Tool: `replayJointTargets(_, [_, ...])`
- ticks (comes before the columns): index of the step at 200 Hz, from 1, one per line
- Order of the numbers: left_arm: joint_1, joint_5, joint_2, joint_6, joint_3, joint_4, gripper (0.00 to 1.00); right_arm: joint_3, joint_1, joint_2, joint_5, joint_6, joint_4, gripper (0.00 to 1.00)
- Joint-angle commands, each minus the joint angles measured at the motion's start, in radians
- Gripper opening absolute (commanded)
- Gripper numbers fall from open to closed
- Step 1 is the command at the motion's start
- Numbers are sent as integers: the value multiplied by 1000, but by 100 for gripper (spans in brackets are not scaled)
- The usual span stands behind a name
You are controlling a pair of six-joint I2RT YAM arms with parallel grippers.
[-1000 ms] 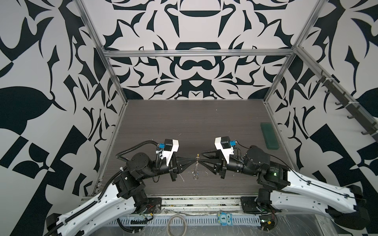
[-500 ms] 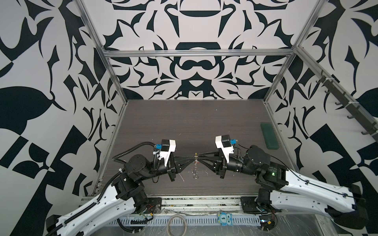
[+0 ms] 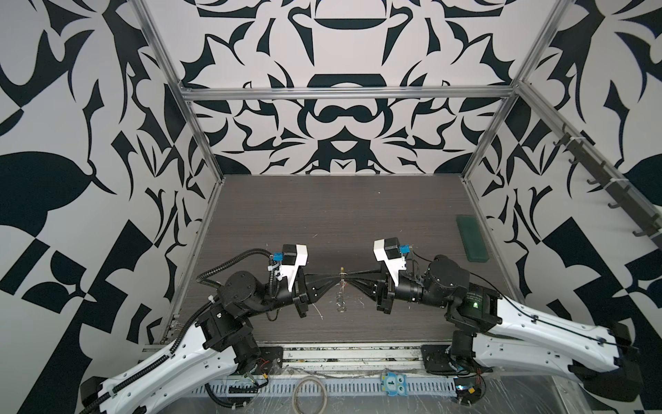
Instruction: Remove the keys from the keyring
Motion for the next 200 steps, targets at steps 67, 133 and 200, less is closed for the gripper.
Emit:
replayJointTargets(67, [1,-39,-59,7,23,-101,56,114,3,-74,70,-57,-248,0])
replayJointTargets(133, [1,68,40,75,160,-306,41,331,-78,29,-130,-189,-603,0])
replayJointTargets(200, [2,146,110,88,209,-340,31,495,-157,165,-304,-234,-791,0])
